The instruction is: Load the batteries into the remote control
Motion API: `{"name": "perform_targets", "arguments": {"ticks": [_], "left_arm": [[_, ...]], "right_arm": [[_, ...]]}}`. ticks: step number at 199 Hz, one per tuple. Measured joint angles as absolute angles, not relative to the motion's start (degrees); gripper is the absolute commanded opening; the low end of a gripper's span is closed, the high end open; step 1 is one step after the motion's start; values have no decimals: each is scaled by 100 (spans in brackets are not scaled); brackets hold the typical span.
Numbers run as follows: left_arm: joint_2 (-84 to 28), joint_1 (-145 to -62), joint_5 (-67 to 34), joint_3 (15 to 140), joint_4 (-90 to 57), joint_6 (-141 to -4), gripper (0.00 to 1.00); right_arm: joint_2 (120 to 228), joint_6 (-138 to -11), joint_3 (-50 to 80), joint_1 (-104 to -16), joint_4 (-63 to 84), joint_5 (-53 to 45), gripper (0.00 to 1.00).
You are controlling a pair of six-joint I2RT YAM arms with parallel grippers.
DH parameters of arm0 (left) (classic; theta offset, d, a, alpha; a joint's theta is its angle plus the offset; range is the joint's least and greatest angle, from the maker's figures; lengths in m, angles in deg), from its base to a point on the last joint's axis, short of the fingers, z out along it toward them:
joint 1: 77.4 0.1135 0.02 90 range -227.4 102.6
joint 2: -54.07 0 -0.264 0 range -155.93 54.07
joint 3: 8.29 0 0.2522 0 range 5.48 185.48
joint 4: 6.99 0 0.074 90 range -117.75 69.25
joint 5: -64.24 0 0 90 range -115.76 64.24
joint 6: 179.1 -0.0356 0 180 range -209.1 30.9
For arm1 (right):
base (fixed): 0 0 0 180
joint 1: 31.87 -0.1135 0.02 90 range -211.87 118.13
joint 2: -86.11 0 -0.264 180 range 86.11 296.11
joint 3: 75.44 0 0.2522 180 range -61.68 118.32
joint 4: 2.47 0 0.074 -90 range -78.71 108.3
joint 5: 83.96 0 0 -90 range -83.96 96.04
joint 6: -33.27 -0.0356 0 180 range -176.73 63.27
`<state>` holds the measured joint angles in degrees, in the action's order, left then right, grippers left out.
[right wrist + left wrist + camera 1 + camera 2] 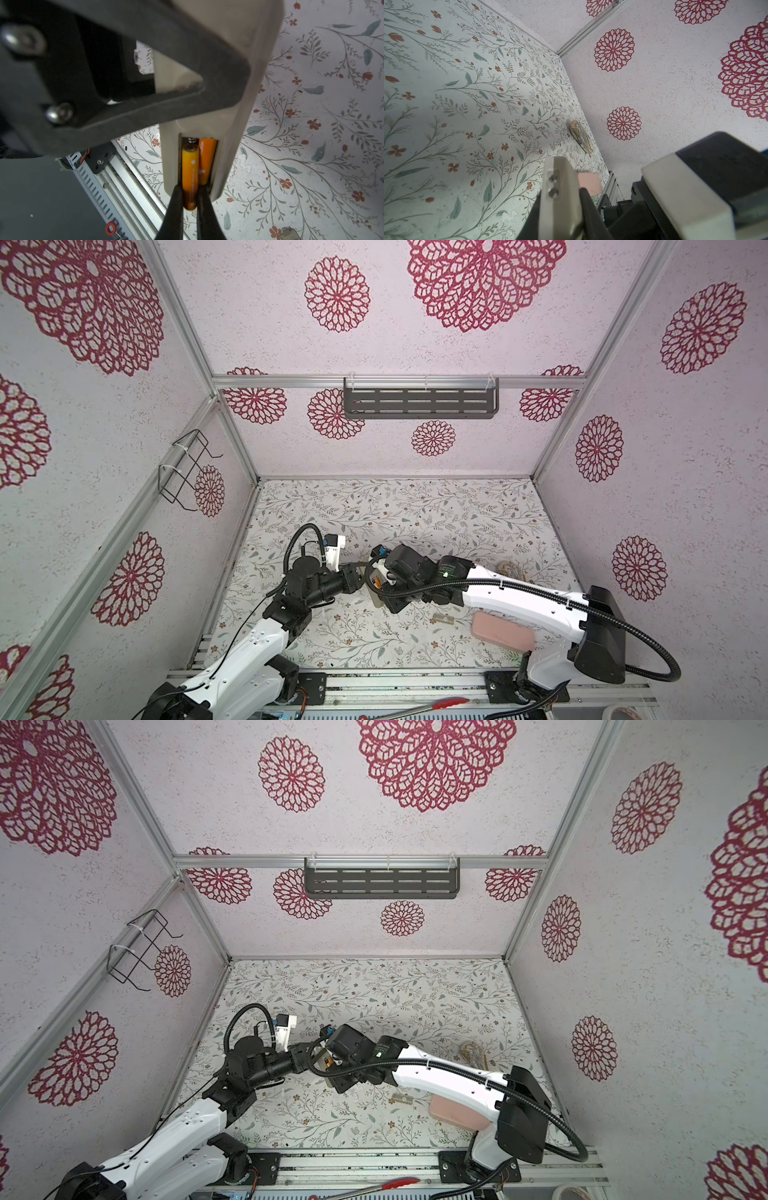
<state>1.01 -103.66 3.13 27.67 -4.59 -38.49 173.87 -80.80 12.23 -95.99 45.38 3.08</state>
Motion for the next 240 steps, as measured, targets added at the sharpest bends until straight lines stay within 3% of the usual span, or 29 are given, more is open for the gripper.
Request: {"name": "perform_targets", "arguments": {"ticks": [64,138,240], "left_arm": [[-22,-10366,330,2704,-249,-3832,0],[-310,-10366,579,2520,420,-3650,0],[-557,-10366,678,2511,781,-3445,0]], "right_arm": [[17534,-8078,1402,-9557,4765,264,0],[17636,-8070,1616,-9516,5078,275,14],[17643,-8032,1686,-9476,5251,345,22]]}}
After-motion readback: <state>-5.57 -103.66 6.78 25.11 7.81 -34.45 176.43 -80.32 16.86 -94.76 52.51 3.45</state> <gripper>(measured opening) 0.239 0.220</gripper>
